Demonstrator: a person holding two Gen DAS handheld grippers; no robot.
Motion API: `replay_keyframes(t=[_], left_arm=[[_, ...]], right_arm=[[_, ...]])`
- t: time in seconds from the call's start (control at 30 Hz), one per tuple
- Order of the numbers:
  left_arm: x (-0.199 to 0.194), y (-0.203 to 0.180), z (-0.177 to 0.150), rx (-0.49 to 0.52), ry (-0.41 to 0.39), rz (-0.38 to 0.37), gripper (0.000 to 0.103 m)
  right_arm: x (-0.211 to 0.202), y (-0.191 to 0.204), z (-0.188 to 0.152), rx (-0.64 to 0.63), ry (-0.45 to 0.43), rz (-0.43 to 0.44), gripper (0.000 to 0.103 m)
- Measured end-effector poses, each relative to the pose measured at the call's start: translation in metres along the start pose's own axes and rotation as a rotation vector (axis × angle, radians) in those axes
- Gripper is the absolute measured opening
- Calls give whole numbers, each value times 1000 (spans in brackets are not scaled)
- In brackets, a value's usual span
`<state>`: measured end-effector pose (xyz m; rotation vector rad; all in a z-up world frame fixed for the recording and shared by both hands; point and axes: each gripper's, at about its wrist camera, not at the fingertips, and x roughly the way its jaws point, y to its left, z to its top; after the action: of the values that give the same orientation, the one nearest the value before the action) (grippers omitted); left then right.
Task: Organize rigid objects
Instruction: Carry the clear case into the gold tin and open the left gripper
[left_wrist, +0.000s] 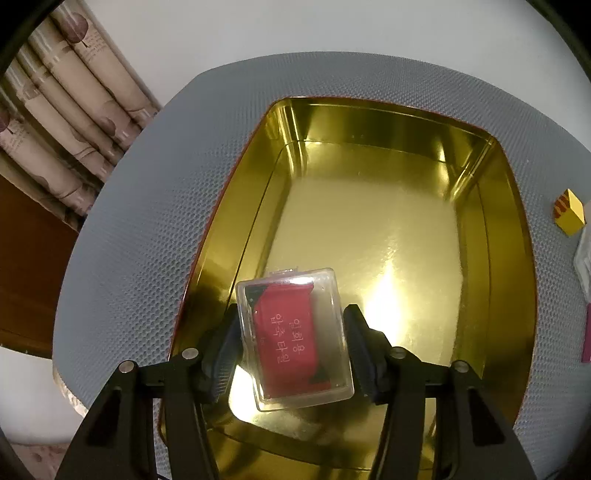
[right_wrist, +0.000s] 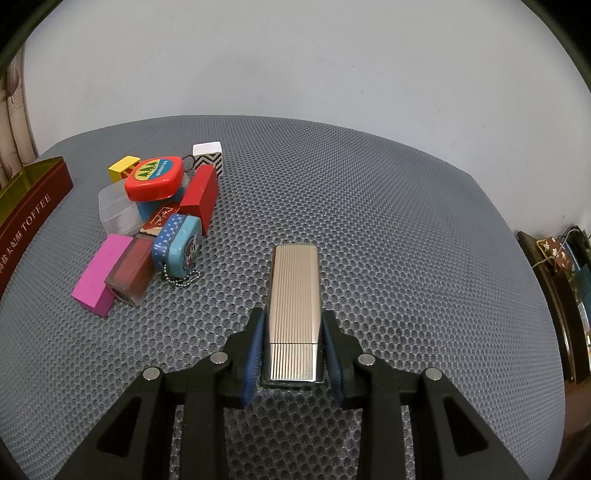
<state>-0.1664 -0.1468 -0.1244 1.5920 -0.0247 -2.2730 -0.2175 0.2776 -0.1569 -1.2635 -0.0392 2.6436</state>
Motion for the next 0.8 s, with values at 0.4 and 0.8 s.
replay_keyframes(t=[0.4,0.8], left_arm=[[-1,-1,1,23,-21,-2,55],[-31,-6,-5,41,-83,-21,63]], right_arm=[[0,1,0,0,0,-1,31],[0,2,0,0,0,-1,31]])
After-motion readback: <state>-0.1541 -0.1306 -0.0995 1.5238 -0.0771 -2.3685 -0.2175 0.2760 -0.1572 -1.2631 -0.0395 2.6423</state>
